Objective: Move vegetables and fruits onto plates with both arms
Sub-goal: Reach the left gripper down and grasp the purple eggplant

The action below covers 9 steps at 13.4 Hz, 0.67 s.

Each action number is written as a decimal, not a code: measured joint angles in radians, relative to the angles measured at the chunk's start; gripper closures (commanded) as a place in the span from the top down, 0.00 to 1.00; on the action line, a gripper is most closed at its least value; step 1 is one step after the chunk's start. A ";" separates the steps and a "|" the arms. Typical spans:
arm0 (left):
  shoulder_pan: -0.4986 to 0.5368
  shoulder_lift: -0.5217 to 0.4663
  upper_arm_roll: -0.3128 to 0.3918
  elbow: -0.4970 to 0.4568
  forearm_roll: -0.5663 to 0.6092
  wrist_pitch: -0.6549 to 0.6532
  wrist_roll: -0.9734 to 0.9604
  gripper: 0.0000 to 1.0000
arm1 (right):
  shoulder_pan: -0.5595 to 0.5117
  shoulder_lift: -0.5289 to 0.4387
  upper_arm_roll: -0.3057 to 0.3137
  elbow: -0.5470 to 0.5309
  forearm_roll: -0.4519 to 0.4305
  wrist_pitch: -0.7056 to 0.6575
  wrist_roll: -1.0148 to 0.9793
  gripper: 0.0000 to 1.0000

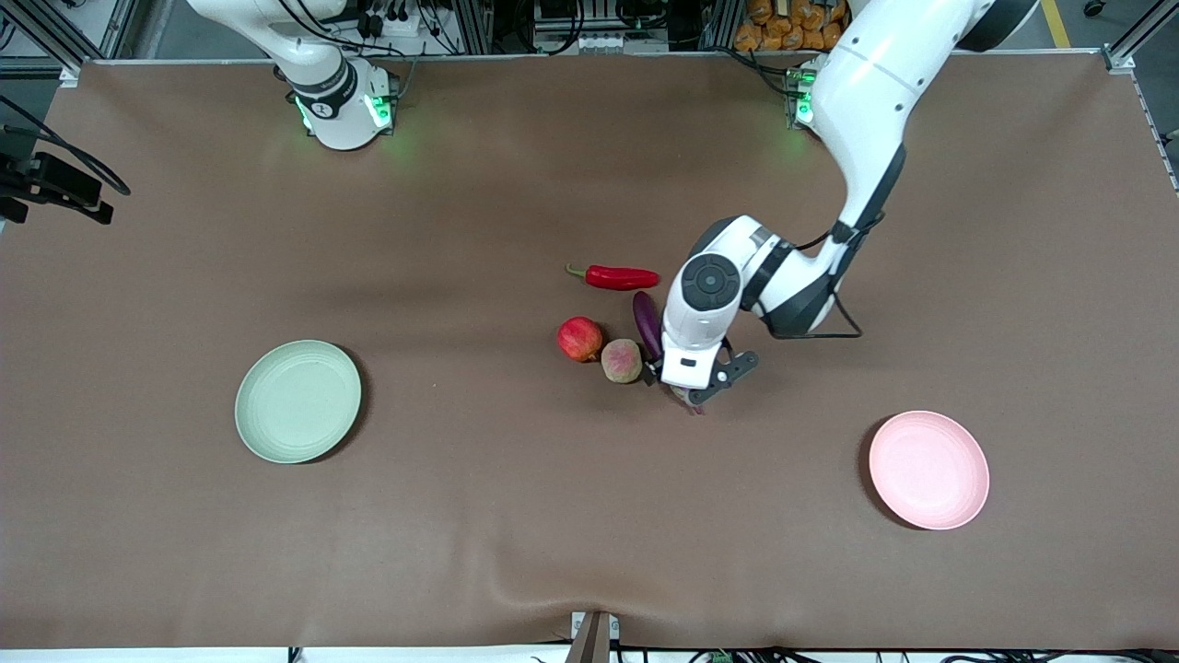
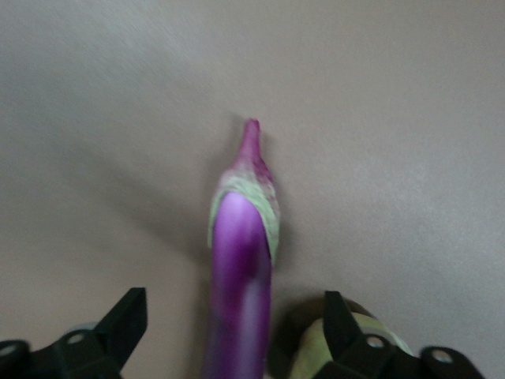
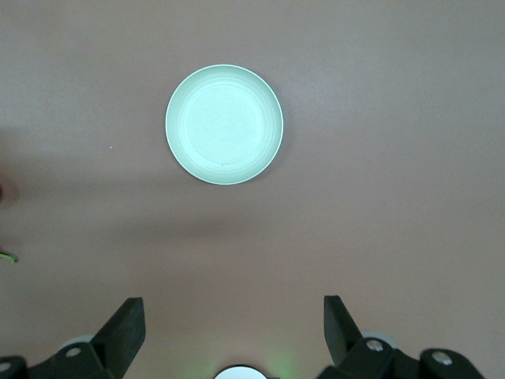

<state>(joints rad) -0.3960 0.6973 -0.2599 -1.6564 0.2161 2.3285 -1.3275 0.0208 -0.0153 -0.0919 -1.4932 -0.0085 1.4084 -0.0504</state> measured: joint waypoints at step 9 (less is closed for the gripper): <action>-0.006 0.042 0.007 0.027 0.024 -0.002 0.017 0.00 | -0.003 0.000 0.000 -0.001 0.000 0.000 0.000 1.00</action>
<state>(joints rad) -0.4021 0.7397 -0.2533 -1.6297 0.2405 2.3263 -1.3100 0.0180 -0.0153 -0.0922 -1.4941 -0.0085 1.4081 -0.0504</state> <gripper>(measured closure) 0.643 0.000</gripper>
